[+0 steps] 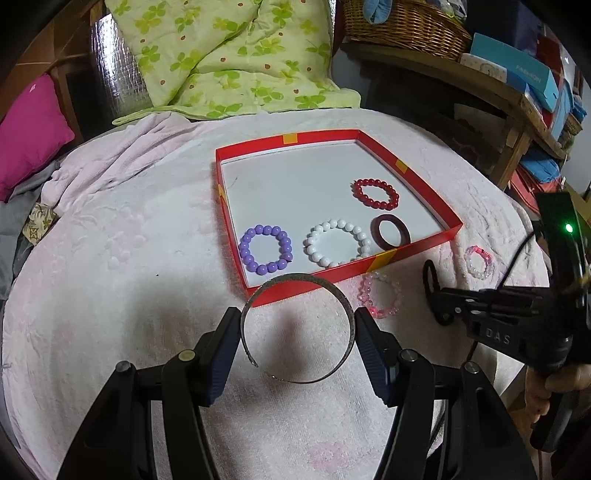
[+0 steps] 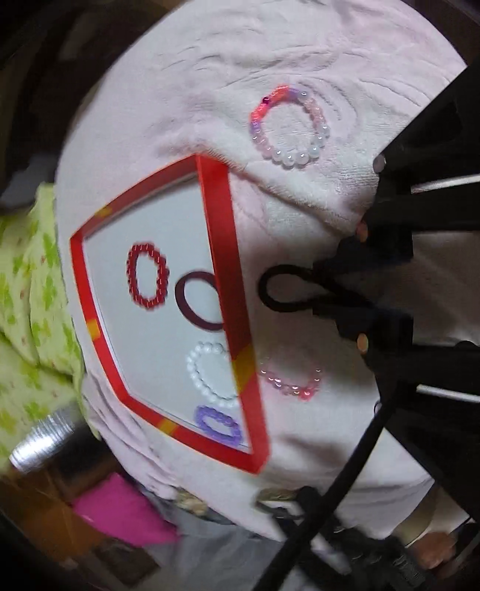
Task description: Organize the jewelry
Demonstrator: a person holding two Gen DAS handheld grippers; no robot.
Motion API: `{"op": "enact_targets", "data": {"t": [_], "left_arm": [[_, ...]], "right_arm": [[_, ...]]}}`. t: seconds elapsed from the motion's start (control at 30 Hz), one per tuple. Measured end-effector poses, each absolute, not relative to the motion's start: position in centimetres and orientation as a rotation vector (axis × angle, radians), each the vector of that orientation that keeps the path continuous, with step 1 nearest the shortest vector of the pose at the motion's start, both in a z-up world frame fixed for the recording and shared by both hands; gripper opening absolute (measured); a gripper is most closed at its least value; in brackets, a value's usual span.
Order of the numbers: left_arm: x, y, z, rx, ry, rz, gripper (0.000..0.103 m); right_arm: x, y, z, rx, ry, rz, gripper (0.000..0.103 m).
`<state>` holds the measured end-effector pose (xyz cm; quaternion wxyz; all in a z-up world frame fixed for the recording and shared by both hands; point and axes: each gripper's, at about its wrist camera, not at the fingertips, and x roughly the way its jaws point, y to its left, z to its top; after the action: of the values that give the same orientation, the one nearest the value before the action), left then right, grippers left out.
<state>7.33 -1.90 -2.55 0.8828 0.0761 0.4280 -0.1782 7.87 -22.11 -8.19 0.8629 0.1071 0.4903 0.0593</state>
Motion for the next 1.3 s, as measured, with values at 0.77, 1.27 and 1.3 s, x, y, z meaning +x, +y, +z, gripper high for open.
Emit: {"op": "enact_targets", "data": {"t": [0.77, 1.27, 1.3], "left_arm": [[12.1, -2.5, 1.1, 0.156, 0.813, -0.379, 0.063], [23.1, -7.0, -3.6, 0.138, 0.920, -0.394, 0.064], [23.3, -7.2, -3.9, 0.141, 0.927, -0.395, 0.064]], "right_arm": [[10.0, -23.5, -0.3, 0.216, 0.785, 0.209, 0.006], [27.8, -22.1, -4.4, 0.348, 0.919, 0.173, 0.008], [28.2, -22.0, -4.8, 0.343, 0.928, 0.164, 0.008]]}}
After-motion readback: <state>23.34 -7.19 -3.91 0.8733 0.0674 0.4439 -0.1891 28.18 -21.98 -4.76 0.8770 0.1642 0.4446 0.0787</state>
